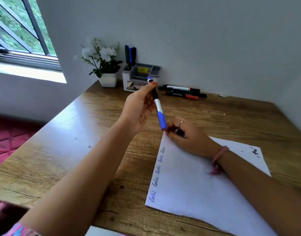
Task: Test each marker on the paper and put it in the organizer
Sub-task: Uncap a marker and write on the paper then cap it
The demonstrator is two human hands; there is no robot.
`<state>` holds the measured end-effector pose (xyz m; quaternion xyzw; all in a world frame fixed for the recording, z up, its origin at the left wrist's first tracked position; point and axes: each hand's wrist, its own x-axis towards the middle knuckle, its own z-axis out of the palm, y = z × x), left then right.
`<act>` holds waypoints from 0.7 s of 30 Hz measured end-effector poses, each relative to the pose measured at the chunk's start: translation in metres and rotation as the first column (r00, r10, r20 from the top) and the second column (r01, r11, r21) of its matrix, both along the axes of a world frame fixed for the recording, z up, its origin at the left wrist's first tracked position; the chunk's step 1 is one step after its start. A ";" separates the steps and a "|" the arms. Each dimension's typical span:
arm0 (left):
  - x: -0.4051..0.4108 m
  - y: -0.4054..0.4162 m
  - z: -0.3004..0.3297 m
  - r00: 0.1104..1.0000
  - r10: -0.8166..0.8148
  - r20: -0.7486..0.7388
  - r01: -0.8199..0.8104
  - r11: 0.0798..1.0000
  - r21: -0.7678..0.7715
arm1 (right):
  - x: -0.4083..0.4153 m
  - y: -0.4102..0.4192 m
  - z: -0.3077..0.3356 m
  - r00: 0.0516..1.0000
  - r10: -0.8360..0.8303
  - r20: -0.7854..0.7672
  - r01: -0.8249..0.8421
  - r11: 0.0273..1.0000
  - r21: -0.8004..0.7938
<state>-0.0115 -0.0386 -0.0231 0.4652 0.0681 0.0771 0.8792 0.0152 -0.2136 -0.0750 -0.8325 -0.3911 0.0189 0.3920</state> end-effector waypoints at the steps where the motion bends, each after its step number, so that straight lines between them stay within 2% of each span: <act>1: 0.002 -0.001 -0.002 1.000 -0.024 -0.002 0.024 0.999 0.045 | 0.000 -0.001 0.002 0.997 -0.012 -0.073 0.016 0.999 0.047; 4: 0.005 -0.002 -0.007 0.995 -0.096 -0.002 0.095 0.989 0.116 | -0.004 0.003 0.015 0.960 -0.069 -0.271 0.128 0.970 0.205; 6: 0.005 -0.005 -0.009 0.989 -0.145 0.008 0.142 0.981 0.133 | -0.012 0.008 0.030 0.943 -0.096 -0.318 0.190 0.942 0.278; 12: -0.002 -0.015 -0.008 0.934 -0.354 0.058 0.334 0.917 0.217 | -0.027 0.013 0.052 0.914 0.000 -0.406 0.156 0.923 0.352; 14: -0.004 -0.014 -0.006 0.911 -0.412 -0.001 0.386 0.853 0.352 | -0.027 0.011 0.055 0.898 0.009 -0.439 0.189 0.895 0.405; 16: -0.008 -0.014 -0.004 0.871 -0.471 -0.143 0.476 0.732 0.487 | -0.025 0.008 0.060 0.890 -0.018 -0.456 0.244 0.863 0.443; 18: -0.012 -0.013 -0.001 0.794 -0.559 -0.239 0.597 0.640 0.484 | -0.023 0.005 0.062 0.901 -0.066 -0.428 0.262 0.871 0.417; 21: -0.014 -0.014 0.000 0.737 -0.639 -0.220 0.656 0.597 0.462 | -0.023 0.004 0.060 0.906 -0.105 -0.409 0.271 0.889 0.370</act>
